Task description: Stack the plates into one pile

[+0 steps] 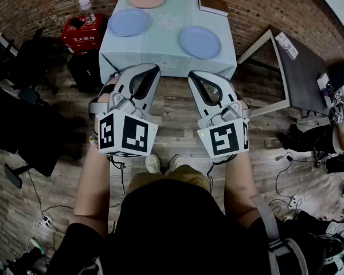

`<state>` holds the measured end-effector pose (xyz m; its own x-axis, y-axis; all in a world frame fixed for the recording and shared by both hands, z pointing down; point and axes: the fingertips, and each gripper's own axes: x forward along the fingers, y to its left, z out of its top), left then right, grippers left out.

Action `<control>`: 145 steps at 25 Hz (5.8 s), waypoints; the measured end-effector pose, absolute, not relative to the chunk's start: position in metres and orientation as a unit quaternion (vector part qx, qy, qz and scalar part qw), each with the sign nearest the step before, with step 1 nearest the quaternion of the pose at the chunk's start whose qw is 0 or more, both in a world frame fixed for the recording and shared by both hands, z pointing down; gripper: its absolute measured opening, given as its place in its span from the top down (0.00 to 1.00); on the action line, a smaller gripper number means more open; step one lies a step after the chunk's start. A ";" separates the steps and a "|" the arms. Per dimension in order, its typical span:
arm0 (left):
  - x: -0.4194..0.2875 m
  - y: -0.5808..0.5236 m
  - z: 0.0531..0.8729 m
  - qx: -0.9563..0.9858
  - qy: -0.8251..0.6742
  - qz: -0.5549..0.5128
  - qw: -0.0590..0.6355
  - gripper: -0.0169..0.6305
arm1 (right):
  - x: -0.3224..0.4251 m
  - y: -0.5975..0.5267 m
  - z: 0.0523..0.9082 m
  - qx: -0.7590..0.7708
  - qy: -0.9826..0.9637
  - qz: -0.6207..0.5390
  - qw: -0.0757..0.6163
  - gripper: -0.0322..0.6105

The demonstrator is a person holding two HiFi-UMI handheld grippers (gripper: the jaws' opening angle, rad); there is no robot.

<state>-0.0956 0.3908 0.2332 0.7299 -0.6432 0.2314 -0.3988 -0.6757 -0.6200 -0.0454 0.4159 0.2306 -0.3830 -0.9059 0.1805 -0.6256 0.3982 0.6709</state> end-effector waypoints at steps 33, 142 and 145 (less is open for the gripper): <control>-0.040 0.356 0.253 -0.902 0.255 -0.206 0.282 0.94 | 0.013 0.387 0.251 0.503 -0.772 -0.240 0.305 0.89; 0.280 0.116 0.604 -0.804 0.003 -0.467 0.369 0.92 | 0.317 0.146 0.361 0.513 -0.786 -0.104 0.330 0.89; 0.279 0.118 0.590 -0.798 -0.002 -0.468 0.380 0.92 | 0.314 0.144 0.360 0.511 -0.788 -0.109 0.326 0.89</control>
